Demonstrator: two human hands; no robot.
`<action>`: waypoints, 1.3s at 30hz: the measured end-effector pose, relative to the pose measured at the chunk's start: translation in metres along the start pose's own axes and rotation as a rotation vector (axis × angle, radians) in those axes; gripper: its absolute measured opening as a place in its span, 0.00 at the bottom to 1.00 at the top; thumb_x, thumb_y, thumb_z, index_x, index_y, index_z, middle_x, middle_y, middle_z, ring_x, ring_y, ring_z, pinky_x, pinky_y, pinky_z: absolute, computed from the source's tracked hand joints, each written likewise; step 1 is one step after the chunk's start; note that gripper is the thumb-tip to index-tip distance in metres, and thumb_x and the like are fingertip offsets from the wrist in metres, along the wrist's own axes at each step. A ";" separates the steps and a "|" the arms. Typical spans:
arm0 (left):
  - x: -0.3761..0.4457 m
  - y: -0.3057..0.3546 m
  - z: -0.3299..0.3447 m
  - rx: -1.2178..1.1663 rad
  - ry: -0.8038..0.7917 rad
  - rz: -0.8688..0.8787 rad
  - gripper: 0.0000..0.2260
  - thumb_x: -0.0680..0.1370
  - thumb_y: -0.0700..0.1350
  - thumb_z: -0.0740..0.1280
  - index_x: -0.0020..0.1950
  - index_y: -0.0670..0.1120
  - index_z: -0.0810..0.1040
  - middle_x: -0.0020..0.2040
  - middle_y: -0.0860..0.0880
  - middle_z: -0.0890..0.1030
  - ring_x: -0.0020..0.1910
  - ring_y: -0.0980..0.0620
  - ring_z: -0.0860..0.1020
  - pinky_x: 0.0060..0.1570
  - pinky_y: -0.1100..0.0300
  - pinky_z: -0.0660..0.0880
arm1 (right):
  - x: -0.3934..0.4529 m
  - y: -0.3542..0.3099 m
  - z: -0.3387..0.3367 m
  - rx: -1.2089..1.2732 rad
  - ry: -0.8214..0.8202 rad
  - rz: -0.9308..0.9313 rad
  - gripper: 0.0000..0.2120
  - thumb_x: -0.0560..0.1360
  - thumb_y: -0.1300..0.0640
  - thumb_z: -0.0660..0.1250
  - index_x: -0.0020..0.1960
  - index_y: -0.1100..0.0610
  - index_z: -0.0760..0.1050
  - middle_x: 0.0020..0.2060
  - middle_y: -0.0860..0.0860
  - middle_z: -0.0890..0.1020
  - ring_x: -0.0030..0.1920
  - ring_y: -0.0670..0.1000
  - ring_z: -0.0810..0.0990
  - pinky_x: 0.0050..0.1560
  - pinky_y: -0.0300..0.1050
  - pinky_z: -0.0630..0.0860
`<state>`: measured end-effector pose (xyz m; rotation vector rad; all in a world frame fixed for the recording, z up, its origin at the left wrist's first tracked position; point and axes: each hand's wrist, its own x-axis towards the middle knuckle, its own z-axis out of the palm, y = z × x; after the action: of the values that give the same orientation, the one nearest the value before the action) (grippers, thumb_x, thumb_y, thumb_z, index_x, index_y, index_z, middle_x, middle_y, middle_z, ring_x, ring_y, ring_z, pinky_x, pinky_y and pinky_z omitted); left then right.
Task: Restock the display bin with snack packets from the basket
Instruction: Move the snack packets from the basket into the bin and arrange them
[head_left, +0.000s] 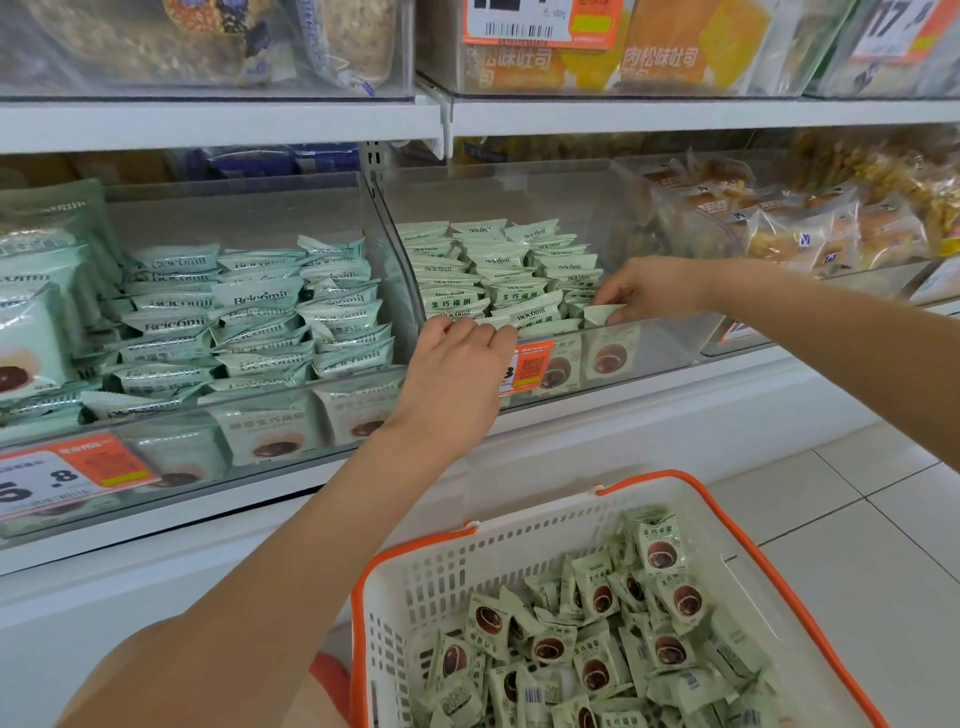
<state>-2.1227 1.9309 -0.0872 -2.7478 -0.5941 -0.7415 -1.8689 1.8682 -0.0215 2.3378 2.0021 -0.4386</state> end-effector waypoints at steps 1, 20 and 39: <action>0.000 0.000 0.000 0.004 0.002 -0.002 0.23 0.56 0.37 0.78 0.50 0.42 0.79 0.38 0.47 0.81 0.41 0.45 0.79 0.48 0.56 0.58 | -0.001 -0.001 0.000 -0.033 0.010 -0.003 0.11 0.74 0.60 0.69 0.56 0.58 0.80 0.49 0.50 0.81 0.51 0.52 0.78 0.51 0.40 0.71; -0.096 0.080 0.066 -0.261 -0.382 0.242 0.15 0.71 0.34 0.66 0.56 0.45 0.76 0.54 0.49 0.78 0.54 0.48 0.74 0.59 0.56 0.62 | -0.126 -0.044 0.247 0.485 0.616 0.320 0.08 0.78 0.61 0.59 0.51 0.49 0.73 0.45 0.48 0.77 0.42 0.50 0.74 0.42 0.48 0.74; -0.225 0.106 0.177 -0.682 -1.233 -0.473 0.16 0.76 0.45 0.67 0.63 0.48 0.72 0.60 0.49 0.75 0.56 0.50 0.75 0.50 0.59 0.72 | -0.115 -0.077 0.431 0.751 -0.349 0.586 0.34 0.72 0.68 0.65 0.73 0.51 0.58 0.64 0.54 0.72 0.43 0.50 0.79 0.35 0.42 0.74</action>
<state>-2.1778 1.8214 -0.3663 -3.4799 -1.4259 1.0625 -2.0414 1.6818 -0.3967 2.7718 1.0092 -1.6092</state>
